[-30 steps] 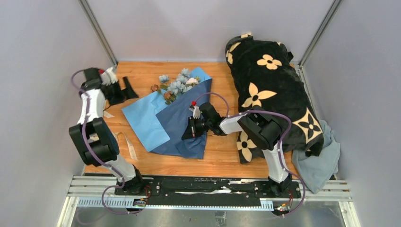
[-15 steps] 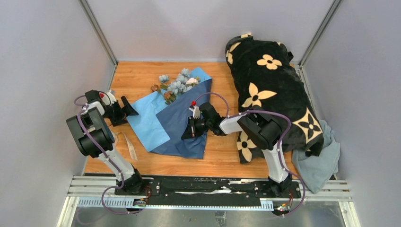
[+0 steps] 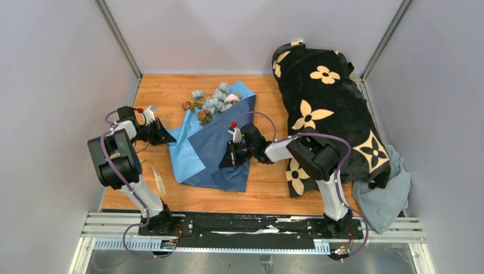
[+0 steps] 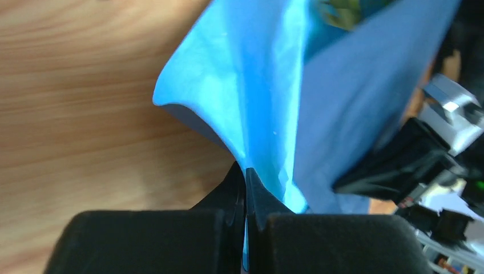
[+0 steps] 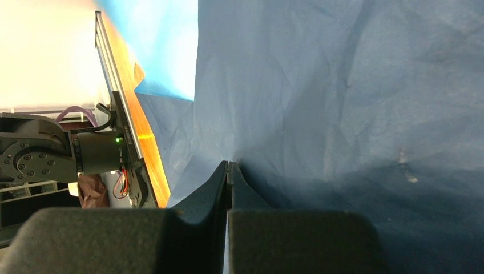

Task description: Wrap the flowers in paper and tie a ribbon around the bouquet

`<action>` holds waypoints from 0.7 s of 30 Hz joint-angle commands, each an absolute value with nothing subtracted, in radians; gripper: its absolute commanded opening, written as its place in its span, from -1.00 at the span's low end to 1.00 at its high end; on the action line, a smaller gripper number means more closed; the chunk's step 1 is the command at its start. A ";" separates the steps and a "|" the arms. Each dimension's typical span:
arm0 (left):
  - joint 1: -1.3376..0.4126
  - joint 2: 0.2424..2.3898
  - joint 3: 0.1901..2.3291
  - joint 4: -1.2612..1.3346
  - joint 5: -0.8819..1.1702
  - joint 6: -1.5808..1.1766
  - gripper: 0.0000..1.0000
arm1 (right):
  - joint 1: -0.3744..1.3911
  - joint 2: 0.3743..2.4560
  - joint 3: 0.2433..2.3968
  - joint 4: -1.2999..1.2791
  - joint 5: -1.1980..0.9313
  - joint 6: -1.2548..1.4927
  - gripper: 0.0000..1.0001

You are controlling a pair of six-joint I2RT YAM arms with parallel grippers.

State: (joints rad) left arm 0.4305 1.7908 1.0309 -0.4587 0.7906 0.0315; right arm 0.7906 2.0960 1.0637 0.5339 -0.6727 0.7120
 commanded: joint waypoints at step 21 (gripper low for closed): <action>-0.381 1.889 1.313 0.031 0.569 -0.354 -1.00 | 0.759 1.904 0.850 0.744 -0.496 0.778 -1.00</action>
State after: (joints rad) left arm -0.3382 1.8343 1.2522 -0.1253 0.6445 -0.2722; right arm 0.7563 1.9907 0.8928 0.6624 -0.5930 0.7376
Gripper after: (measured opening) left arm 0.006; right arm 0.004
